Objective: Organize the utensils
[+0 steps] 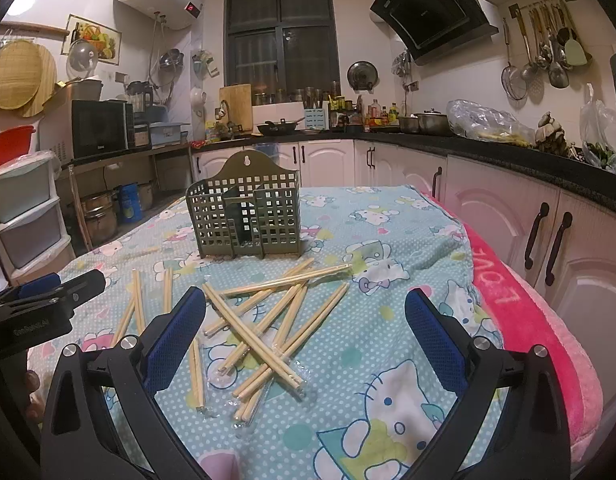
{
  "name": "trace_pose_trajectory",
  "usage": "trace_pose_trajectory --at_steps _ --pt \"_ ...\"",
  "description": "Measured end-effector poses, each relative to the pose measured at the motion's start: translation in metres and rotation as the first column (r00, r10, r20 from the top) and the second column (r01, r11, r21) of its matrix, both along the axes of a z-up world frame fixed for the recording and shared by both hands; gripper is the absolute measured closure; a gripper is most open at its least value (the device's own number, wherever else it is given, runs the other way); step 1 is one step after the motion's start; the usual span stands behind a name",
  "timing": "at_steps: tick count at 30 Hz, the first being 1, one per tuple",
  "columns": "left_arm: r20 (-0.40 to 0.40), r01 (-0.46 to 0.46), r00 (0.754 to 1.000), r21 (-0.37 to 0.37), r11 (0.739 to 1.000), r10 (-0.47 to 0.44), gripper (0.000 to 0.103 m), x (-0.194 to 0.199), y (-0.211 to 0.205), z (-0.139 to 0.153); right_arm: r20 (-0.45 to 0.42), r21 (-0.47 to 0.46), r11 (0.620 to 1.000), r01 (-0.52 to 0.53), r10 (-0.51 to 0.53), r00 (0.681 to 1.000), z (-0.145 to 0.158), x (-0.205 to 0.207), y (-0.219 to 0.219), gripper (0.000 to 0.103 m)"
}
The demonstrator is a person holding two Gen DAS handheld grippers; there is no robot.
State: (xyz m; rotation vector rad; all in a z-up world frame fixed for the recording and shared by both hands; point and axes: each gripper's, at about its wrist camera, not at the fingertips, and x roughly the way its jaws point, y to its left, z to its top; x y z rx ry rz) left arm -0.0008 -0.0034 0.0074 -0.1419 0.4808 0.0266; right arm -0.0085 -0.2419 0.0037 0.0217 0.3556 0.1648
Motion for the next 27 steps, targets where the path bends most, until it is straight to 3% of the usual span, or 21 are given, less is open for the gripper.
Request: trace_pose_trajectory --at_steps 27 --pt "0.004 0.003 1.000 0.004 1.000 -0.003 0.011 -0.0007 -0.0011 -0.0009 -0.008 0.007 1.000 0.001 -0.001 1.000 -0.0041 0.0020 0.0001 0.006"
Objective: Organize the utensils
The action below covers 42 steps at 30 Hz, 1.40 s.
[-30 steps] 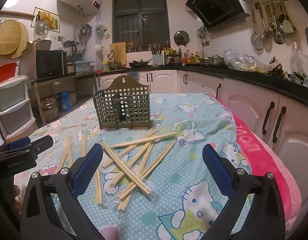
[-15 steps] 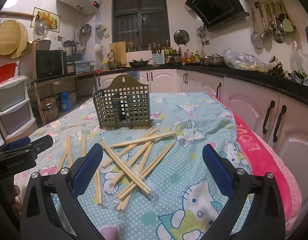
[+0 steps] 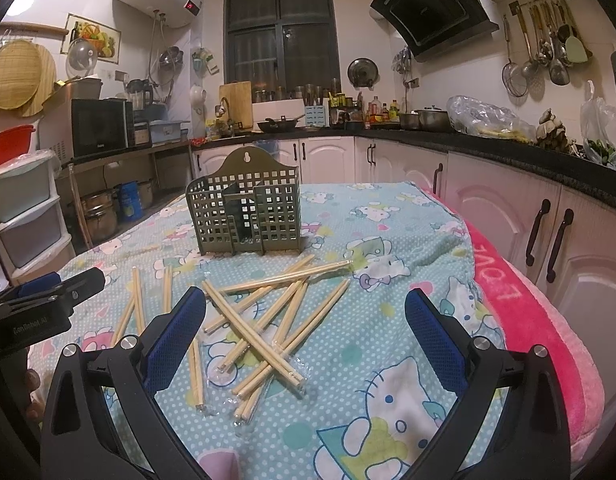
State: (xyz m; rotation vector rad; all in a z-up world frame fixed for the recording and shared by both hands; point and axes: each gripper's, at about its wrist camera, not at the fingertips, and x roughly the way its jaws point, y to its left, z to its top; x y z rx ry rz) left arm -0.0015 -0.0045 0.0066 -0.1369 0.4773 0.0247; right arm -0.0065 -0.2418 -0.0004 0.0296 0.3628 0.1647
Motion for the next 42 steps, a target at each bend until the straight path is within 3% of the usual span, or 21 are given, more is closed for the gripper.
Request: trace_pose_trajectory --at_steps 23,33,42 --pt "-0.006 -0.004 1.000 -0.011 1.000 0.004 0.011 0.002 0.000 0.000 -0.013 -0.004 1.000 -0.015 0.015 1.000 0.000 0.002 0.004 0.006" --pt "-0.063 -0.042 0.997 -0.063 0.997 0.038 0.011 0.015 0.032 -0.005 -0.093 -0.059 0.991 -0.122 0.116 0.989 0.008 0.034 0.030 0.006" --pt "-0.138 -0.094 0.987 -0.107 0.990 0.079 0.011 0.039 0.068 -0.009 -0.192 -0.121 0.957 -0.263 0.237 0.952 0.009 0.068 0.065 0.006"
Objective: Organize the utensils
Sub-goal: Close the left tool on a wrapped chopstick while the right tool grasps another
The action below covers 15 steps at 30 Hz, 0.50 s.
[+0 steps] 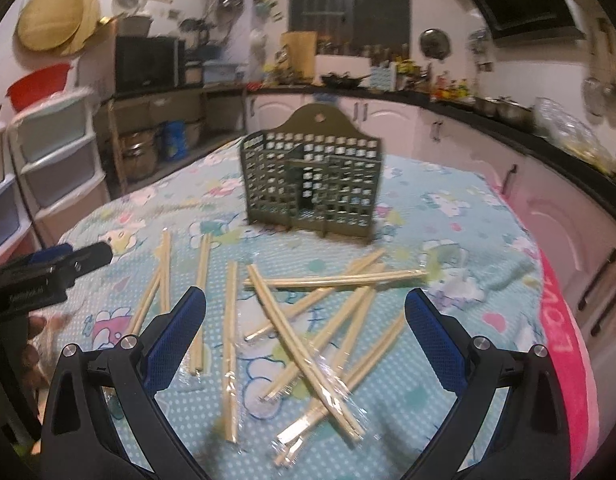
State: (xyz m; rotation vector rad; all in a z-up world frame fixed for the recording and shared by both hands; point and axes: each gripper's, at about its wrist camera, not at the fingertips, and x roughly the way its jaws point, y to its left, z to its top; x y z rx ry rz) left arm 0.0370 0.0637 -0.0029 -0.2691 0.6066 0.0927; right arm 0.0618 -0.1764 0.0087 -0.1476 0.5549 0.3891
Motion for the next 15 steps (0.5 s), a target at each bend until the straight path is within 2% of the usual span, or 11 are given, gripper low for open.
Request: trace_pose_trajectory --at_steps 5,7,11,15 --pt "-0.048 -0.001 0.999 -0.024 1.000 0.000 0.011 0.020 0.015 -0.003 -0.042 -0.061 0.997 -0.051 0.048 0.998 -0.006 0.020 0.019 0.009" --pt "-0.076 0.001 0.997 -0.026 1.000 -0.003 0.011 0.027 0.018 -0.006 -0.078 -0.086 0.994 -0.073 0.066 0.995 -0.012 0.029 0.026 0.022" --pt "-0.093 0.051 0.994 -0.072 0.996 -0.057 0.011 0.041 0.023 -0.009 -0.131 -0.116 0.989 -0.097 0.081 0.988 -0.023 0.043 0.035 0.026" --pt "-0.121 0.082 0.988 -0.112 0.990 -0.095 0.021 0.057 0.026 -0.012 -0.165 -0.126 0.985 -0.119 0.098 0.981 -0.029 0.054 0.038 0.037"
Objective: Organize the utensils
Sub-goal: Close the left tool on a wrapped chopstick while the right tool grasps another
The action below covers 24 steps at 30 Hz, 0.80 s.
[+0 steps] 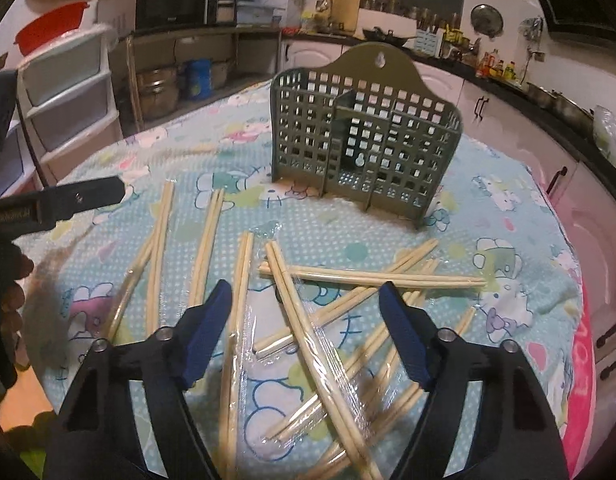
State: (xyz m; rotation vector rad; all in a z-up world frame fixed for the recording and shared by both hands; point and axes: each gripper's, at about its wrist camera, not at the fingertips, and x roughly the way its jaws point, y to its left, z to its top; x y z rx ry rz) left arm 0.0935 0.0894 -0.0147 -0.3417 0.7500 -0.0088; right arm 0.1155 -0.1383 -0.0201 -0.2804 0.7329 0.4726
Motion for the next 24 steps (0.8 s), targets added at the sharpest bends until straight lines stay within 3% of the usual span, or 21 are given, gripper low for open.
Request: trace_pose_trajectory --at_steps 4,8,17,22,24 --pt "-0.062 0.023 0.998 -0.068 0.997 -0.027 0.035 0.022 0.006 -0.011 -0.038 -0.015 1.000 -0.026 0.026 0.999 -0.005 0.011 0.005 0.052" --pt "-0.120 0.023 0.992 -0.133 0.991 -0.039 0.044 0.038 0.012 -0.023 -0.064 -0.055 0.997 -0.061 0.057 0.996 -0.009 0.018 0.013 0.057" --pt "-0.182 0.010 0.982 -0.206 0.979 -0.048 0.056 0.062 0.025 -0.034 -0.129 -0.101 0.987 -0.123 0.110 0.985 -0.019 0.035 0.028 0.072" --pt "-0.202 0.006 0.978 -0.221 0.975 -0.052 0.057 0.074 0.028 -0.035 -0.145 -0.111 0.984 -0.142 0.126 0.981 -0.021 0.041 0.032 0.085" --pt "-0.212 -0.001 0.976 -0.218 0.976 -0.047 0.062 0.078 0.029 -0.036 -0.147 -0.107 0.983 -0.149 0.133 0.980 -0.020 0.042 0.033 0.088"
